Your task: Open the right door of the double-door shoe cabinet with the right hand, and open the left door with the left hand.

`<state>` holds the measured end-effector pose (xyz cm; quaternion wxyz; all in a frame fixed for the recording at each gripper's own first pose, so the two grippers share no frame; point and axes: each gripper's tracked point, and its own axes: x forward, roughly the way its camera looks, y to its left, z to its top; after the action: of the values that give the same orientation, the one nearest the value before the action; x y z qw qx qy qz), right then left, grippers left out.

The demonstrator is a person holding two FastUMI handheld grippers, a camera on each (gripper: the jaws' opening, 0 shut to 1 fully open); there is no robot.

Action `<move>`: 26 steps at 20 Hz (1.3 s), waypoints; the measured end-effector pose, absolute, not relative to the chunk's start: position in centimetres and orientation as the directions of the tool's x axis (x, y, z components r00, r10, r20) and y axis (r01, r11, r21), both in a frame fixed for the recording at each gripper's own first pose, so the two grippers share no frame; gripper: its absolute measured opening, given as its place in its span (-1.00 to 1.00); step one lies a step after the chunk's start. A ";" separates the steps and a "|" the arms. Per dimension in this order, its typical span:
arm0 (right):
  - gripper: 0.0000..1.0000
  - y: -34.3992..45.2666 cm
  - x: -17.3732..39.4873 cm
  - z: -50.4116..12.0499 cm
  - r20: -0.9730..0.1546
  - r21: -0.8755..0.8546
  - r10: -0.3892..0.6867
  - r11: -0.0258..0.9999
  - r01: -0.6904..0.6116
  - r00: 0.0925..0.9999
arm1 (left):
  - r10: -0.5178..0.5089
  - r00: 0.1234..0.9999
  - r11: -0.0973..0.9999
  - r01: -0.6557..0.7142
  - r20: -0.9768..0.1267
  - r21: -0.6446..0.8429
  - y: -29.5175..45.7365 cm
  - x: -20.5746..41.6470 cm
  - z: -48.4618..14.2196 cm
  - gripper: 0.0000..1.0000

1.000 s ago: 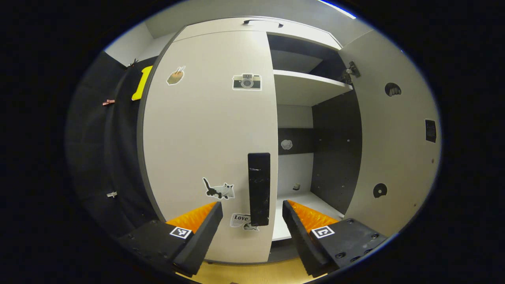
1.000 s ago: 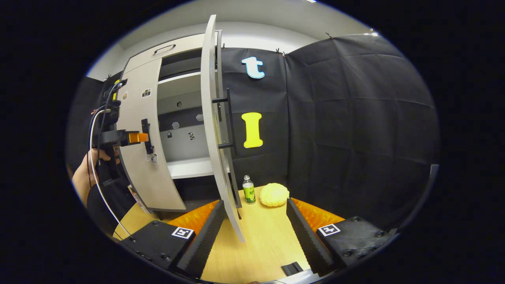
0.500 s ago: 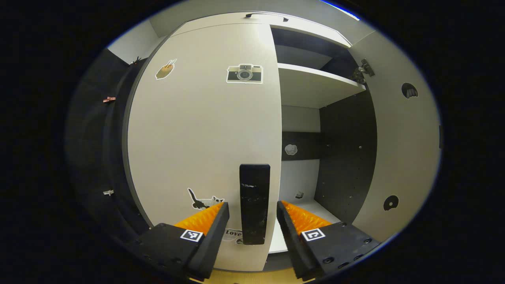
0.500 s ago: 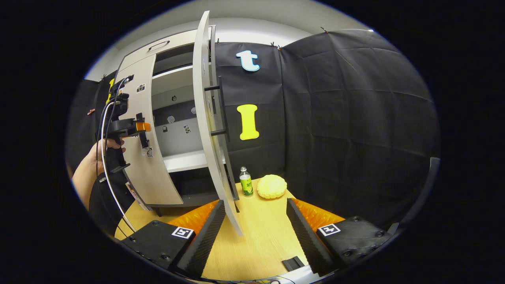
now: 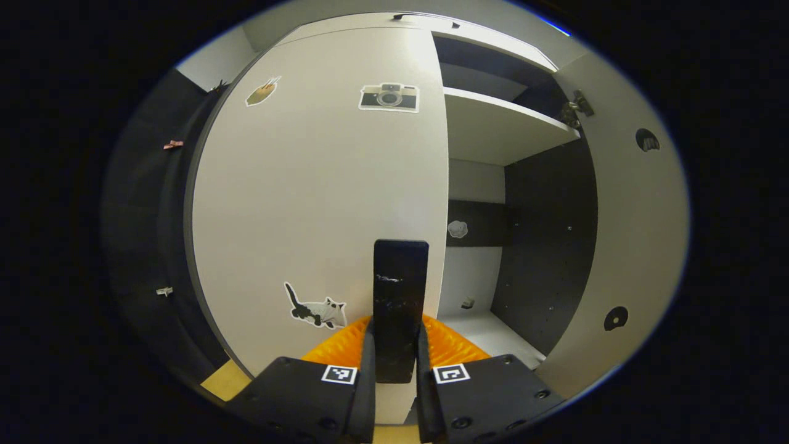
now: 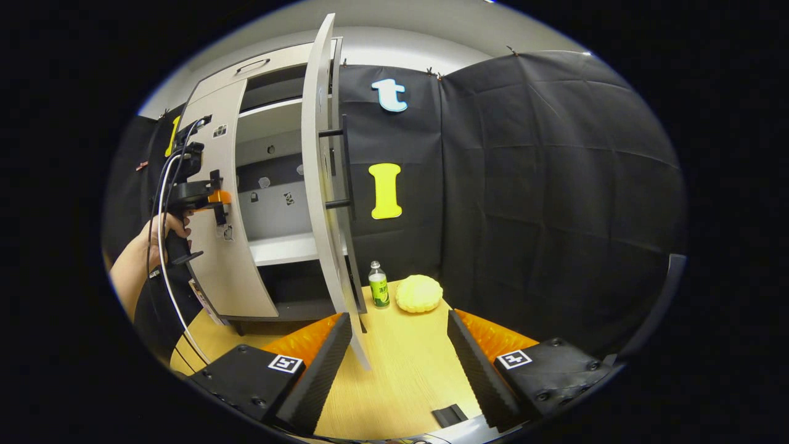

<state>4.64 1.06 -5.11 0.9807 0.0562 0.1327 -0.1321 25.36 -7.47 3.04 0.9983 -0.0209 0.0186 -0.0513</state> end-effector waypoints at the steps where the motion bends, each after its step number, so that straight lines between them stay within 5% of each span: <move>1: 0.97 1.1 4.6 -5.1 -0.282 0.069 -0.243 0.960 0.272 0.928 | -0.105 0.994 0.994 0.103 -0.039 -0.036 -7.5 25.1 3.0 -0.43; 5: 0.97 2.1 4.4 -4.6 -0.266 0.045 -0.234 0.966 0.255 0.935 | -0.118 0.992 0.993 0.116 -0.049 -0.030 -7.4 25.3 2.9 -0.80; 26: 0.97 10.9 8.6 -4.5 -0.273 0.071 -0.015 0.997 0.036 0.962 | -0.187 0.980 0.981 0.183 -0.067 -0.056 -5.3 20.4 4.3 -0.81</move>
<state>8.61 10.94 -4.50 0.9897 0.0377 0.1373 -0.0131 20.43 -5.35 4.27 0.9947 -0.0250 0.0362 -0.0931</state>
